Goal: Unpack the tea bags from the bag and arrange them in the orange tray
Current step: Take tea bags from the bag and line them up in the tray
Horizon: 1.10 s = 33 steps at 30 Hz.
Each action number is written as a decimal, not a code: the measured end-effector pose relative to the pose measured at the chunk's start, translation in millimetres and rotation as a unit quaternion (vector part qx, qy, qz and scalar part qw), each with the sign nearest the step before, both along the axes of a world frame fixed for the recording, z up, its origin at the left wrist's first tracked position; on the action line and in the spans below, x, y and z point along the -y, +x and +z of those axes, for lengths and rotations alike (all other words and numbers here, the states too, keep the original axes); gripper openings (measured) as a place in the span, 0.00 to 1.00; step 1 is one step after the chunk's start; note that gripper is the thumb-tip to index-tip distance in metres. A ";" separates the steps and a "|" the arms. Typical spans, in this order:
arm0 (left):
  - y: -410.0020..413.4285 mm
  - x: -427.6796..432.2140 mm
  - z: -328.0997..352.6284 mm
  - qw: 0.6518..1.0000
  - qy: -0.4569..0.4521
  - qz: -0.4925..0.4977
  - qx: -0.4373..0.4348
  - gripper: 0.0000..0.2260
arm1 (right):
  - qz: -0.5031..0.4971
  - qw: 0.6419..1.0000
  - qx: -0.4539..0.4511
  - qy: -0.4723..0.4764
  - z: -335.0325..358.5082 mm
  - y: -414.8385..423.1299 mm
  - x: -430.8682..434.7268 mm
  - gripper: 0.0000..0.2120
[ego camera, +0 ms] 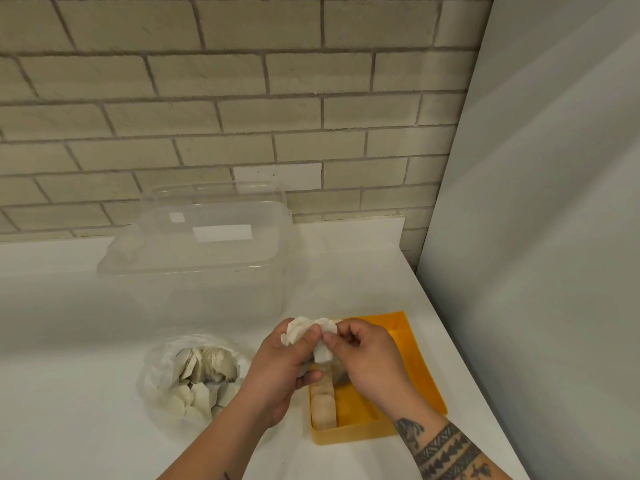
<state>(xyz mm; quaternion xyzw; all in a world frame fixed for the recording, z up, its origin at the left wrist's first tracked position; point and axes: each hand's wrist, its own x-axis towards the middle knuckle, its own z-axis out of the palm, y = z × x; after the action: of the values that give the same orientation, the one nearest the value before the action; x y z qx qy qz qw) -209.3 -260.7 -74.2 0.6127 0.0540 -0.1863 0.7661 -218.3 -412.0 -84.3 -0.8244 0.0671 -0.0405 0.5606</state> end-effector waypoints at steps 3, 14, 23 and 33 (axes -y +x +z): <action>0.1 -1.1 -1.9 1.000 0.014 0.000 0.018 0.12 | -0.010 1.000 0.006 0.018 2.1 0.9 6.1 0.05; 5.4 2.9 -8.4 0.995 0.067 0.058 0.051 0.08 | 0.049 0.998 -0.024 0.014 1.3 2.7 21.6 0.04; 10.6 -8.4 -46.5 0.965 0.257 0.046 0.013 0.05 | 0.004 0.985 -0.122 -0.118 -32.6 8.0 49.5 0.06; 9.6 -8.6 -57.0 0.962 0.273 0.010 0.001 0.06 | 0.033 0.952 -0.218 -0.210 -54.2 11.6 30.8 0.08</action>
<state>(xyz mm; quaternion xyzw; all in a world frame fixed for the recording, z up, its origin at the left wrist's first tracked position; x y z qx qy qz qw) -199.7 -252.1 -131.2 0.7983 0.1080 -0.1557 0.5716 -206.7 -442.8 -138.5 -0.9139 0.1506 0.1459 0.3476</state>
